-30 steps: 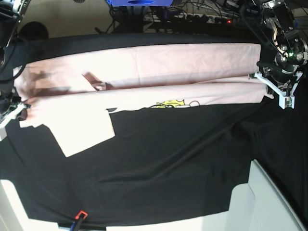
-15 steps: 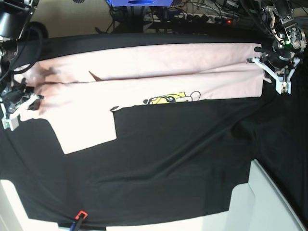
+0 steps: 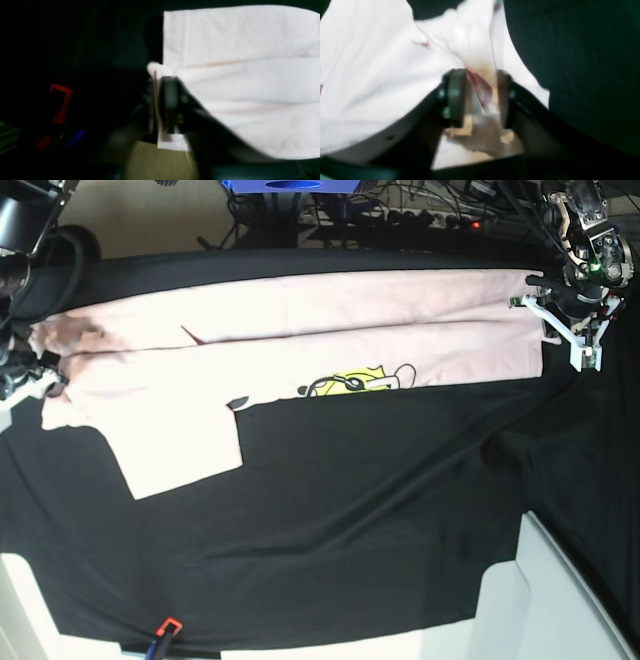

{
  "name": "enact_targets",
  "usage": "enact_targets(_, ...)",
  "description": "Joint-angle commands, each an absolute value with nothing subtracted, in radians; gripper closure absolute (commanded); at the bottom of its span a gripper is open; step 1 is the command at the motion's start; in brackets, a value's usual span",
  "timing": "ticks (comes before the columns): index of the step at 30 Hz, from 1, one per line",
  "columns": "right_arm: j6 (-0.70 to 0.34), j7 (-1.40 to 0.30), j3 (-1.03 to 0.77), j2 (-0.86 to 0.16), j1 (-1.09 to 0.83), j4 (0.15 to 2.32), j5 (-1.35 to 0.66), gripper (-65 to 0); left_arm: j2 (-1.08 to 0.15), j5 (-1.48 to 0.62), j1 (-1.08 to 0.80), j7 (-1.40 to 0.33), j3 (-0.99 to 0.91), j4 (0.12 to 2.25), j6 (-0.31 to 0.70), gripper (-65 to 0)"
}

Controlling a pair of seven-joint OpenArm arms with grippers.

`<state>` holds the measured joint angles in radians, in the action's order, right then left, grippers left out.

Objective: Fold the T-shirt properly
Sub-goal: 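Open both grippers and raise them off the shirt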

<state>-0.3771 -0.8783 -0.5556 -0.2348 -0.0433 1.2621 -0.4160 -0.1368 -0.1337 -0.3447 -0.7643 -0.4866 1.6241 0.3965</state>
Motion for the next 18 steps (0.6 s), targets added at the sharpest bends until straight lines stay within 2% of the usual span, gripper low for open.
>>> enact_targets(1, -0.381, -0.877, -0.582, -0.254, -0.031, 1.282, -0.429, -25.8, -0.153, -0.137, -0.352, -0.751, -0.496, 1.644, 0.389, -18.6)
enact_targets(3, -0.383, -0.909, -0.619, -0.254, -0.028, 1.283, -0.432, -30.2, -0.154, -0.139, -0.358, -0.751, -0.498, 1.644, 0.389, -26.7)
enact_targets(4, -0.387, -0.915, -0.633, -0.254, -0.028, 1.285, -0.432, -30.2, -0.156, -0.139, -0.357, -0.751, -0.503, 1.650, 0.389, -28.6)
enact_targets(10, -0.390, -0.915, -0.627, -0.254, -0.025, 1.380, -0.432, -29.6, -0.160, -0.142, -0.320, -0.751, -0.676, 1.699, 0.392, -29.4)
enact_targets(14, -0.390, -0.915, -0.470, -0.277, 0.048, 1.445, -0.426, -30.3, -0.173, -0.139, -0.317, -0.751, -0.736, 1.727, 0.394, -29.2)
enact_targets(18, -0.390, -0.915, -0.294, -0.298, 0.231, 1.248, -0.426, -39.3, -0.173, -0.140, -0.332, -0.751, -0.769, 1.730, 0.394, -29.1)
